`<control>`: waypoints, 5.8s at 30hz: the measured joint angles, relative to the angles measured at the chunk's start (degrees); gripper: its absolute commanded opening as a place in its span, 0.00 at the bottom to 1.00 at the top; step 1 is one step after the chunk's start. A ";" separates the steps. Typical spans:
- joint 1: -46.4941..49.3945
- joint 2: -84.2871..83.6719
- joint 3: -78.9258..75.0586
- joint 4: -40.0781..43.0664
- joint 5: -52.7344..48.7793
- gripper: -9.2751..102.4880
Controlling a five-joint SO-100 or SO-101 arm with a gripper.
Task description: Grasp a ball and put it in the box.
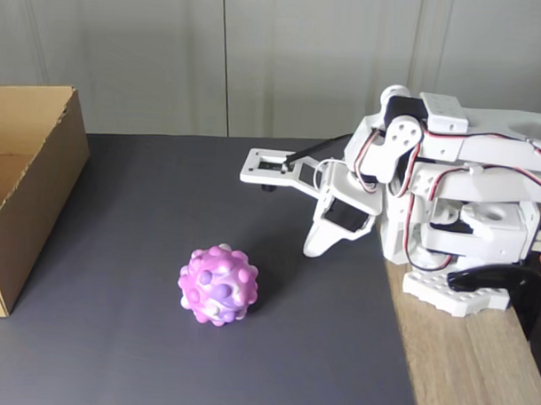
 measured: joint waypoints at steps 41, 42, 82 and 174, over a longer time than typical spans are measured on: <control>-3.34 -11.78 -22.06 -3.43 8.17 0.13; -4.04 -14.06 -23.82 -3.87 8.09 0.13; -20.48 -55.81 -51.42 -18.02 5.19 0.39; -6.15 -95.01 -121.82 -20.13 15.03 0.21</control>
